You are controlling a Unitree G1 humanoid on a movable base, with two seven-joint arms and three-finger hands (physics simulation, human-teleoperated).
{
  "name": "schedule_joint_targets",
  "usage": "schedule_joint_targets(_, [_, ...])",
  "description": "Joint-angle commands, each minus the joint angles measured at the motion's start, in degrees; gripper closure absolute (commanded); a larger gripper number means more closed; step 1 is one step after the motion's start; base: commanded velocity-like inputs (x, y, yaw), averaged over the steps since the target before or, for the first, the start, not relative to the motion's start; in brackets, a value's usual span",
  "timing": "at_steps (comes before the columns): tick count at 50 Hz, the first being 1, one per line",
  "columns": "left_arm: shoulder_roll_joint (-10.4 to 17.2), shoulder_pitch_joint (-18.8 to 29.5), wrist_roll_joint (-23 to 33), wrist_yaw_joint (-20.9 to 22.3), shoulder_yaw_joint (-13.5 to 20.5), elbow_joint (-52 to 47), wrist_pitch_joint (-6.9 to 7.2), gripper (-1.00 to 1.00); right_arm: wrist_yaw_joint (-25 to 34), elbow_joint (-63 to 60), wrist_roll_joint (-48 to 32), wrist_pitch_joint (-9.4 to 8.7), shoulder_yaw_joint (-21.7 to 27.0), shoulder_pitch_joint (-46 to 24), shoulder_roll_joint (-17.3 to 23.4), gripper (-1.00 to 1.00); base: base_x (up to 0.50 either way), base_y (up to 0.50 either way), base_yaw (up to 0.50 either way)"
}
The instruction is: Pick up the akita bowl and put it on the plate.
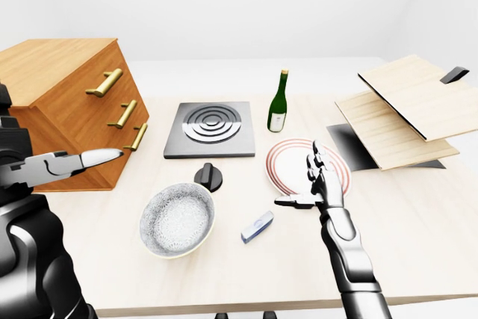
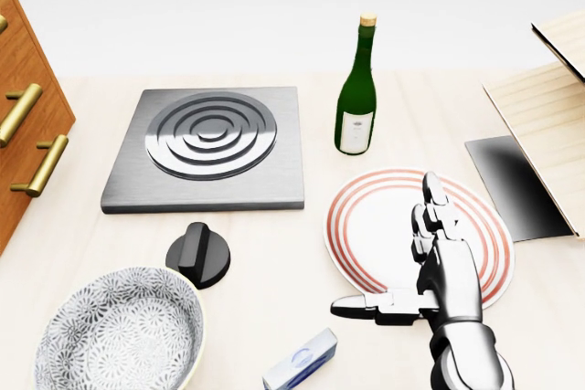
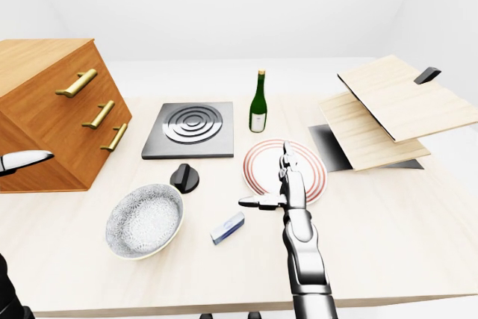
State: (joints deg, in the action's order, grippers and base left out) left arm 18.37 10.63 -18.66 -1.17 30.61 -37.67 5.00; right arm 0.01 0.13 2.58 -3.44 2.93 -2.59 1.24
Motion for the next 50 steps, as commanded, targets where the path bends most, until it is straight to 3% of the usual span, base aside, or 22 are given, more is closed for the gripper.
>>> schedule_joint_targets(1, [0.3,0.2,-0.5,-0.2,0.3,-0.6,0.00,-1.00,-1.4,0.3,-0.2,-1.56,0.2,-0.4,-0.2,-1.00,0.50,0.12,0.00])
schedule_joint_targets(5, [0.0,-0.1,0.3,0.1,-0.3,0.1,0.00,-1.00,-1.4,0.9,-0.5,-1.56,-0.1,-0.8,0.0,-1.00,0.50,0.09,0.00])
schedule_joint_targets(6, [-0.4,0.0,-0.1,-0.2,-0.5,-0.4,0.00,-1.00,4.5,-21.3,-15.3,-1.56,-10.6,-10.3,4.8,-1.00,0.00,0.00,0.00])
schedule_joint_targets(7, [-0.4,0.0,-0.2,-0.3,-0.5,-0.5,0.00,-1.00,7.6,-24.9,-18.7,-1.56,-11.4,-12.1,3.7,-1.00,0.00,0.00,0.00])
schedule_joint_targets(12, [-0.4,-0.1,0.1,-0.3,-0.7,-0.9,0.00,-1.00,15.2,-26.0,-28.8,-1.56,-12.1,-13.9,1.0,-1.00,0.00,0.00,0.00])
schedule_joint_targets(20, [-0.3,0.1,0.2,-0.3,-0.6,-0.1,0.00,-1.00,20.8,-23.8,-47.6,-1.56,-15.8,-13.9,-1.1,-1.00,0.00,0.00,0.00])
schedule_joint_targets(25, [-0.1,0.2,-0.6,-0.6,-0.1,-0.8,0.00,-1.00,25.0,-25.7,-57.1,-1.56,-18.1,-12.6,-4.9,-1.00,0.00,0.00,0.00])
schedule_joint_targets(34, [-0.8,-0.2,0.5,-0.1,-1.1,-0.3,0.00,-1.00,24.4,-21.8,-65.8,-1.56,-19.7,-9.5,-7.3,-1.00,0.00,0.00,0.00])
schedule_joint_targets(46, [-0.7,-0.1,0.4,-0.4,-1.2,-0.4,0.00,-1.00,24.2,-24.9,-75.6,-1.56,-28.0,-2.9,-9.0,-1.00,0.00,0.00,0.00])
schedule_joint_targets(47, [-0.9,-0.3,0.6,-0.3,-1.3,-0.3,0.00,-1.00,23.7,-25.2,-77.3,-1.45,-28.9,-2.4,-8.5,-1.00,0.00,0.00,0.00])
schedule_joint_targets(50, [-1.0,-0.2,0.5,-0.1,-1.1,-0.3,0.00,-1.00,22.0,-25.0,-80.6,1.12,-31.1,-0.9,-8.2,-1.00,0.00,0.00,0.00])
